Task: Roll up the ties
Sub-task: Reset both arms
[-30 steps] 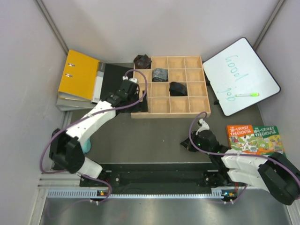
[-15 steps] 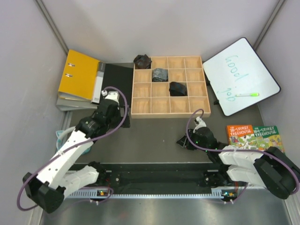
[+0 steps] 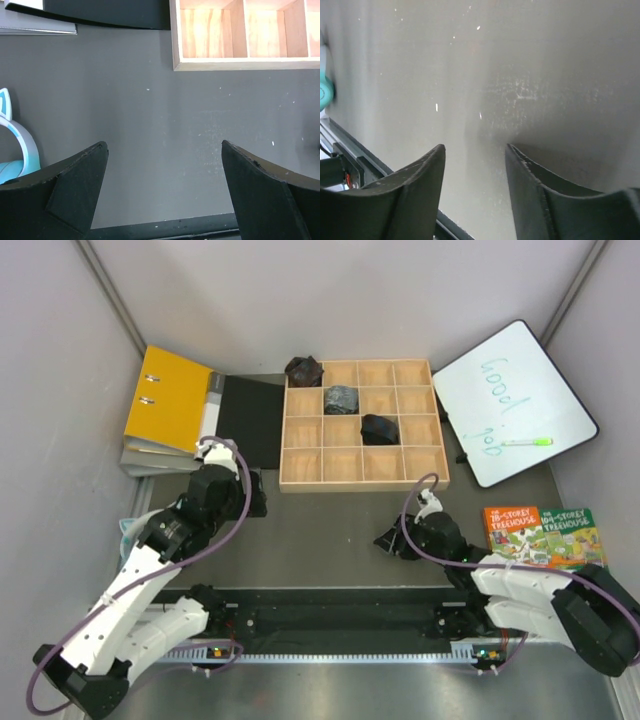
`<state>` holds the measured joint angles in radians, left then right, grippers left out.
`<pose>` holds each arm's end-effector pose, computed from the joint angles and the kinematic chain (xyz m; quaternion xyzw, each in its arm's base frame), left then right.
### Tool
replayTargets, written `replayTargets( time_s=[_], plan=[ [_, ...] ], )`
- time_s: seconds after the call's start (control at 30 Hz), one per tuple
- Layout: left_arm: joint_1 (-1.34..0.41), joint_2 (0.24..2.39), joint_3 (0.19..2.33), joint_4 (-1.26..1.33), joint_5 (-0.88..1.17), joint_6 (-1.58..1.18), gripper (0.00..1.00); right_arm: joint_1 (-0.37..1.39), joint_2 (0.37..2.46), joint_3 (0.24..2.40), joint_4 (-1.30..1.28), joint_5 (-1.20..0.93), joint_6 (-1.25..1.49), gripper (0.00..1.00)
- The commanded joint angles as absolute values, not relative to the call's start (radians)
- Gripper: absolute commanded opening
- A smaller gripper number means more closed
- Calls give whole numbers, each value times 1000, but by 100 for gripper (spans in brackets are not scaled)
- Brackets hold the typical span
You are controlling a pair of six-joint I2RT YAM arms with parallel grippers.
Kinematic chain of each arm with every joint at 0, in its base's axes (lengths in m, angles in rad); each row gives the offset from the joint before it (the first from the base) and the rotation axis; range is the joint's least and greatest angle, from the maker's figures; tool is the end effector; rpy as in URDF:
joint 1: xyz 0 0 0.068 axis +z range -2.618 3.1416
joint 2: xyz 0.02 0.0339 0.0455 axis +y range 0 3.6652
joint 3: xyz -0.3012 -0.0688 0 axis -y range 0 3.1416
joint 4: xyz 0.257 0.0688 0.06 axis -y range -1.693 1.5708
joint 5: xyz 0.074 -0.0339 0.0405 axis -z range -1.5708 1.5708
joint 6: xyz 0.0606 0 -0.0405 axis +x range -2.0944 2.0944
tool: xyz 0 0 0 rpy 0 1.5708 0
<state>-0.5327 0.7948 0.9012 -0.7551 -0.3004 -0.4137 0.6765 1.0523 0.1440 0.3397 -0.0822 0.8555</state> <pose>0.1498 -0.0675 0.3357 -0.0138 0.8879 -0.0812 0.4526 0.1445 0.1224 0.1370 0.0587 0.8746 0.3587 0.3209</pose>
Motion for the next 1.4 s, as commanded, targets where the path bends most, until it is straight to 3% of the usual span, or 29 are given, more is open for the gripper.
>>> replayTargets(
  time_s=[0.0,0.1,0.23,0.47,0.7,1.37],
  plan=[
    [-535,758,870,-701,-307,-390,99,667,962,97,261,-29,841,54],
    [-535,747,861,-696,-314,-390,99,667,888,72,247,-14,850,58],
    [-535,738,859,-693,-314,-391,99,667,810,48,227,-11,850,81],
    [-534,742,857,-690,-313,-390,99,667,603,8,178,-6,865,98],
    [-534,744,856,-690,-311,-391,99,666,453,-51,146,18,911,99],
    [-534,742,862,-698,-325,-397,99,667,399,-23,54,84,1037,99]
  ],
)
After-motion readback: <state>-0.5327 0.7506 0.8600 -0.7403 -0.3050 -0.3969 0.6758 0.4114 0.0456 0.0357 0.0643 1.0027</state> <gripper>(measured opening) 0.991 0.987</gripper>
